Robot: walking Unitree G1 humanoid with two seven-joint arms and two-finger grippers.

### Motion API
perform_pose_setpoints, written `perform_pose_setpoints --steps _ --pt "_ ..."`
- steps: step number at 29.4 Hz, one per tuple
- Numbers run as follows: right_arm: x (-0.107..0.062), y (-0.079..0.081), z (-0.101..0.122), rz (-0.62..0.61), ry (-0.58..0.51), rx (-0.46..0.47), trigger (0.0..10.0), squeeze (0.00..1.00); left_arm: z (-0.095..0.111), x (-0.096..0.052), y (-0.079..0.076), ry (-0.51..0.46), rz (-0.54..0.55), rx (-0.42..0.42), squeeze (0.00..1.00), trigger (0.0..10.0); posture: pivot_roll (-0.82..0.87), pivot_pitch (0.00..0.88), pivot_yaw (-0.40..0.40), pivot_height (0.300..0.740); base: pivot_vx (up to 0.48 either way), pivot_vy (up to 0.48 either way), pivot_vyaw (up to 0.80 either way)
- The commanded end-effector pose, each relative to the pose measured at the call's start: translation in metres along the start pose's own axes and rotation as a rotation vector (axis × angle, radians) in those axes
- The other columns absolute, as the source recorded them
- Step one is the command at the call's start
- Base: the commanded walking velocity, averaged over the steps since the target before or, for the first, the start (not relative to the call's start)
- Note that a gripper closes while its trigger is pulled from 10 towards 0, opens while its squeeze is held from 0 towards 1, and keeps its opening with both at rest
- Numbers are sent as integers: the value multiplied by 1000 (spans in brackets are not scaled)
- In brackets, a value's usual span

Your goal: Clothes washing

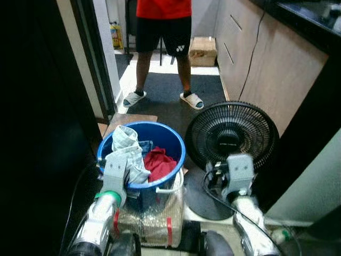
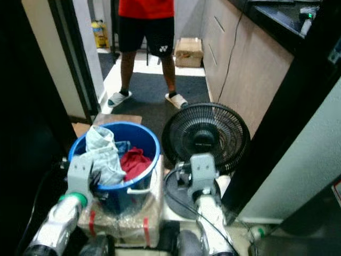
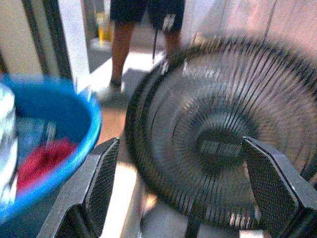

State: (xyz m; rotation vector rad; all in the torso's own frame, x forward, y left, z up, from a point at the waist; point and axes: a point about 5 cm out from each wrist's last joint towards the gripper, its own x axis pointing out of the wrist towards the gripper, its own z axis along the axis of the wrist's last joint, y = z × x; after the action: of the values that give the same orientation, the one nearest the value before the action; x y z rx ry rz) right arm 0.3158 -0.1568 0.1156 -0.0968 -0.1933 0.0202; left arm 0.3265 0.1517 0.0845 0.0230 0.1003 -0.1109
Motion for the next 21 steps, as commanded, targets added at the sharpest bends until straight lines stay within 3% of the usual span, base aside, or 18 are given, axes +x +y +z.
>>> perform_pose_setpoints --steps 1,2,3,4,7,13,21 --pt "5 -4 13 -9 -42 9 10000 0 18 4 -1 -53 -11 -27 0 10000 9 0 38 576 0 0 0" --pt "5 -4 13 -9 -42 9 10000 0 18 4 -1 -53 -11 -27 0 10000 9 0 38 576 0 0 0" --pt "12 -7 43 -14 -149 20 10000 0 61 6 -11 -195 -59 -11 0 10000 12 0 37 566 0 0 0" --pt "12 -7 43 -14 -149 20 10000 0 61 6 -11 -195 -59 -11 0 10000 12 0 37 566 0 0 0" --pt "9 -3 59 13 -209 41 10000 0 88 2 -26 -289 -111 13 0 10000 14 0 37 557 0 0 0" --pt "6 5 69 68 -239 53 10000 0 102 -1 -40 -334 -154 23 0 10000 12 0 41 557 0 0 0" --pt "4 15 77 118 -229 61 10000 0 108 -5 -43 -311 -167 34 0 10000 11 0 46 557 0 0 0"
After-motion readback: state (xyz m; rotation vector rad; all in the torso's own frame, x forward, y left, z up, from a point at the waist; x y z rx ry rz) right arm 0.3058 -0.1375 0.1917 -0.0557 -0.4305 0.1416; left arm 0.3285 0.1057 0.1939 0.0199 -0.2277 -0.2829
